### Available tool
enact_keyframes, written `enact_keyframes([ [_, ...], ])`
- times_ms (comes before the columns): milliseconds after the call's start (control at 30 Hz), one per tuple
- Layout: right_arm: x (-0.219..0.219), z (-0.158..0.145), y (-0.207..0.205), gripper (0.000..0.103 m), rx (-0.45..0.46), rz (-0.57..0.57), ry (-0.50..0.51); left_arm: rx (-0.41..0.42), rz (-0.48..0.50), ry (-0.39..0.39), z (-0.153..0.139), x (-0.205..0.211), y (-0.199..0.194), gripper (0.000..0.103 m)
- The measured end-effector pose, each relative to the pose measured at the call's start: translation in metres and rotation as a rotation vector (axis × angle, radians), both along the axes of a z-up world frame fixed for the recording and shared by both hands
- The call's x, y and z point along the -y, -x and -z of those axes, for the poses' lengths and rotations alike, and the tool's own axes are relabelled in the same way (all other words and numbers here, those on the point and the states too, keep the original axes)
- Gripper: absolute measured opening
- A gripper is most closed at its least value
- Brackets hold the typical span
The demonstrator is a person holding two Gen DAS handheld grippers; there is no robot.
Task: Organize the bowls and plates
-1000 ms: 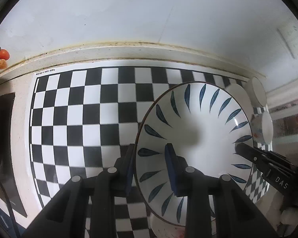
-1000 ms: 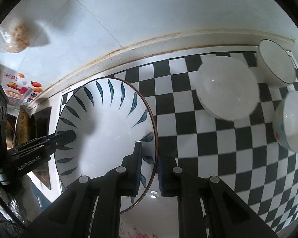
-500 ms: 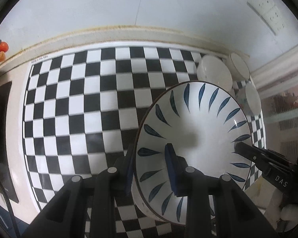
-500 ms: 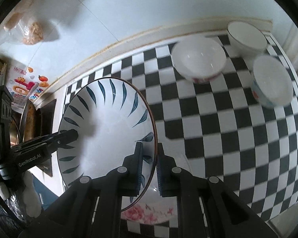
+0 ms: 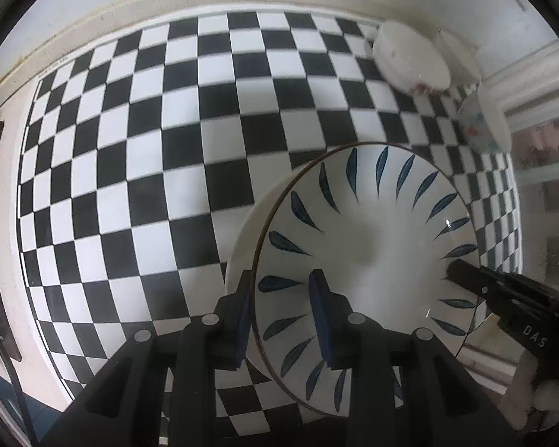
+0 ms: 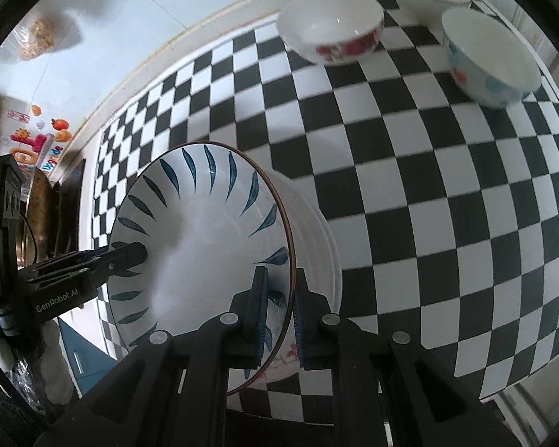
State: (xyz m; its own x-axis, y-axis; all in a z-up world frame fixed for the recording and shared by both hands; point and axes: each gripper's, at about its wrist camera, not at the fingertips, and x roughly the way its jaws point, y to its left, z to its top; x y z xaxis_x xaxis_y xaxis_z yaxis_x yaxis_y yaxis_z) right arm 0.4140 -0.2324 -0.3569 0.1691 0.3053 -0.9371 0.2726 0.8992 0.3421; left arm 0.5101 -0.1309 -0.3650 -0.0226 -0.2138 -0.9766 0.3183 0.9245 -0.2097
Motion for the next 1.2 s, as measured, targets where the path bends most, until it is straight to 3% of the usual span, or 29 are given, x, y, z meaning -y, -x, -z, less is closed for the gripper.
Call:
enact_keyframes([
  [400,0.003,0.034,0.012,0.014,-0.066,-0.017,0.007,-0.063,0.007,-0.068,0.03,0.006,0.007,0.027],
  [867,0.0,0.035,0.0,0.015,-0.101,-0.005,0.049,-0.105,-0.005,-0.126,0.037,0.019,0.005,0.027],
  [1033,-0.012,0.035,-0.003,0.015,-0.121,-0.024,0.083,-0.066,0.017,-0.176,0.036,0.029,0.013,0.027],
  [1200,-0.016,0.036,-0.001,0.015,-0.137,-0.025,0.094,-0.08,-0.008,-0.171,0.035,0.027,0.016,0.027],
])
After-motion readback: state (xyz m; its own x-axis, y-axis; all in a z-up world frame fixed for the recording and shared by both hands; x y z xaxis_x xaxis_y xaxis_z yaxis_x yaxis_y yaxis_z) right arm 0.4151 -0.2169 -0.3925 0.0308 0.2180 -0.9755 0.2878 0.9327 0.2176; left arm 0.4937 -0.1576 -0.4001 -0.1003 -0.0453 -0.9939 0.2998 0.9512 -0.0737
